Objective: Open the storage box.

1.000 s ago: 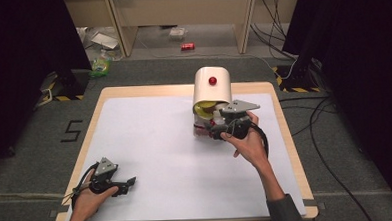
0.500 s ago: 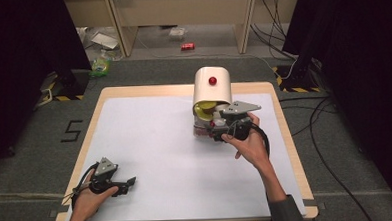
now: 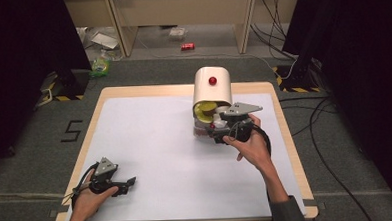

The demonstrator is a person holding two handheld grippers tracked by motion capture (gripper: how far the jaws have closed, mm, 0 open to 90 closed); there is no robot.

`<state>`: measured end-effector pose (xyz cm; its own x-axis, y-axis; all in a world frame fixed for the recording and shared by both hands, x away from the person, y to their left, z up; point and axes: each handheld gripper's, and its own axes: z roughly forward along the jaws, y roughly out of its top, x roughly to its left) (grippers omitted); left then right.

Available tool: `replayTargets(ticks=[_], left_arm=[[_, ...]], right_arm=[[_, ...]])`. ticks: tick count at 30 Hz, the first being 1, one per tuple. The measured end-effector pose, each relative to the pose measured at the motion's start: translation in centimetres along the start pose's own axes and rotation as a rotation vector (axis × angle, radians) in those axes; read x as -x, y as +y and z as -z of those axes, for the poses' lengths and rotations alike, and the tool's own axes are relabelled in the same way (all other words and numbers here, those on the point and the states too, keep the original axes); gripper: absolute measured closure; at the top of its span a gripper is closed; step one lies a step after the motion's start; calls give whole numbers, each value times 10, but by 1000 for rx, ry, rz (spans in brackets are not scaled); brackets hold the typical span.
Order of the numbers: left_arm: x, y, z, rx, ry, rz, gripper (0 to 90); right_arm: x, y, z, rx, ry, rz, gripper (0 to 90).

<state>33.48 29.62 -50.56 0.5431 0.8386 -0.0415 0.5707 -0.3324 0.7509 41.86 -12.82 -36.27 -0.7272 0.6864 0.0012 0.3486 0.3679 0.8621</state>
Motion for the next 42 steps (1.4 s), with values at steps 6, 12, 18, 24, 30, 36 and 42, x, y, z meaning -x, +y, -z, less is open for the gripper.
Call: replayTargets(ticks=[6, 12, 18, 24, 30, 36, 42], left_arm=[[0, 0, 0, 0, 0, 0, 116], [0, 0, 0, 1, 0, 0, 116], [0, 0, 0, 0, 0, 0, 117], [0, 0, 0, 1, -1, 0, 117], [0, 0, 0, 0, -1, -2, 116], [0, 0, 0, 0, -1, -1, 117], [0, 0, 0, 0, -1, -1, 117]], right_arm=[[-2, 0, 2, -8, 4, 3, 272], [-3, -1, 2, -13, 5, 8, 272], [-4, -1, 3, -15, 7, 7, 272], [-5, -2, 4, -22, 8, 16, 272], [-7, -3, 5, -28, 9, 17, 273], [-8, -3, 7, -34, 13, 20, 277], [-9, -4, 8, -34, 14, 23, 277]])
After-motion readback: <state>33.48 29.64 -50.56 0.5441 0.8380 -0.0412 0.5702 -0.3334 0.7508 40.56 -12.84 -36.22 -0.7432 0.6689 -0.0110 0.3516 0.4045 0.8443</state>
